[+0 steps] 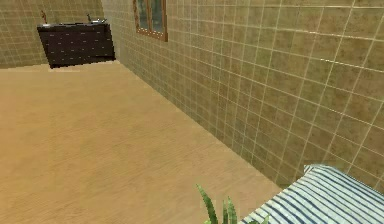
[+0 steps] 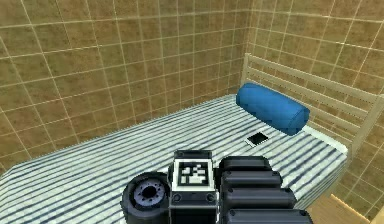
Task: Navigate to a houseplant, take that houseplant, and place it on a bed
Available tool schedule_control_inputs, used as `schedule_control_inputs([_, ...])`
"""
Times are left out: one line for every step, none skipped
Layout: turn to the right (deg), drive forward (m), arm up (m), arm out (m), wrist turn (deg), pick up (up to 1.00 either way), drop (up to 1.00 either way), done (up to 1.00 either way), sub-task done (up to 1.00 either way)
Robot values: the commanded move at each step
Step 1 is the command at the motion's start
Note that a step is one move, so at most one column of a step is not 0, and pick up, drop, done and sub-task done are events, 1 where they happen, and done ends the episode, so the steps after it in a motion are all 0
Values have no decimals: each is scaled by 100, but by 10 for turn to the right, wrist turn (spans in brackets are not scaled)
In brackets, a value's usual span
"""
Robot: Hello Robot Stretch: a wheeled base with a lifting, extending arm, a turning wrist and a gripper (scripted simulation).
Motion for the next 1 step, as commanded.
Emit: schedule_control_inputs([60,0,0,0,0,0,0,0,0])
